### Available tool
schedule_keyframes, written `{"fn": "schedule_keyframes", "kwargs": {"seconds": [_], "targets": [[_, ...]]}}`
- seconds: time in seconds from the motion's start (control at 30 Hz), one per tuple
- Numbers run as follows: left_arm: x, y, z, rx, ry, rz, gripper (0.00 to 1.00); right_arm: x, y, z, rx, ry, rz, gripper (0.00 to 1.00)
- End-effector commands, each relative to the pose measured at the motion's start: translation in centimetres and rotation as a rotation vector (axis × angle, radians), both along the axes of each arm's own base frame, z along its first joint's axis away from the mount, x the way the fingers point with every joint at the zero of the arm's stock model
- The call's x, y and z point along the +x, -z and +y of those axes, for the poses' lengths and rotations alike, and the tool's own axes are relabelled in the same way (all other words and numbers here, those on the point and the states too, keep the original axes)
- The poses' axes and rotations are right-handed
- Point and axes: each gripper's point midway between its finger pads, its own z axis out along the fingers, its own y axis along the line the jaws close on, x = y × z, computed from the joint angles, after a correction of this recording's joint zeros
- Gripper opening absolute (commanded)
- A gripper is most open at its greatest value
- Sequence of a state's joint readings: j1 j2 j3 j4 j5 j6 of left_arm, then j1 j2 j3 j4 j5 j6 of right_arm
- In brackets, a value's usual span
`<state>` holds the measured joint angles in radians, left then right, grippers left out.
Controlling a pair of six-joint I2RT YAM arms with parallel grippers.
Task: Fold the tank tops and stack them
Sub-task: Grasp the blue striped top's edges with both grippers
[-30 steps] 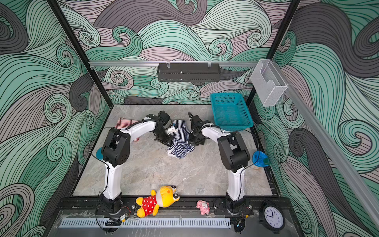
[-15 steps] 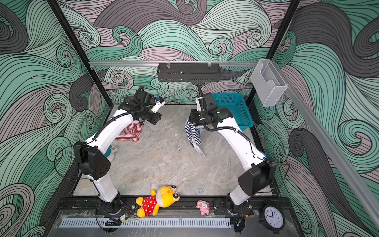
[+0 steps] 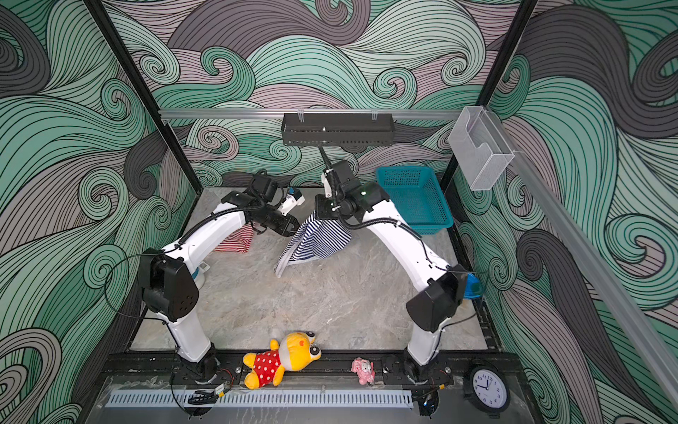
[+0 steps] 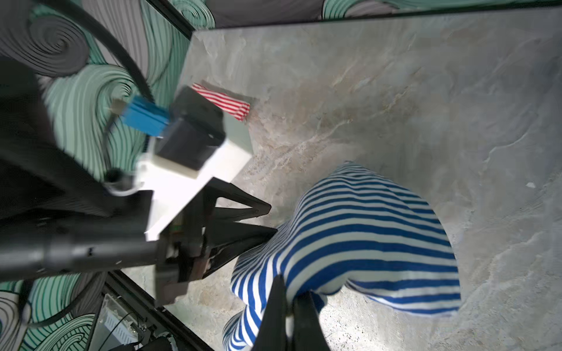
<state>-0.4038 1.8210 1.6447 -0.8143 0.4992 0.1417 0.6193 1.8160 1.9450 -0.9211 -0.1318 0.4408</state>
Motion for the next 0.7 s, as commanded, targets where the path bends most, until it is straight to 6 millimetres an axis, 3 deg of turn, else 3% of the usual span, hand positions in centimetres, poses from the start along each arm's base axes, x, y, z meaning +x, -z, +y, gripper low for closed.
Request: {"fn": "schedule_keyframes", "kwargs": {"seconds": [0.0,0.13,0.3,0.47,0.67], "targets": [[-1.2,1.4,-1.5,-0.055,0.041,0.121,0.32,0.3,-0.9,-0.1,0.012,0.023,-0.022,0.00],[-1.5,2.4,-2.4,-0.079,0.061,0.169,0.32,0.1,-2.6,0.1,0.043,0.016,-0.058,0.00],[-3.3,4.2,-4.0,-0.042,0.136,0.217,0.25,0.2,-3.5,-1.0,0.031,0.041,-0.087,0.00],[-4.6,7.1,-3.8,0.086,0.146,0.272,0.30,0.0,-2.3,-2.5,-0.014,0.075,-0.054,0.00],[-6.4,9.5,-5.0,0.072,0.164,0.319,0.32,-0.5,-1.8,-3.4,-0.025,0.092,-0.042,0.00]]}}
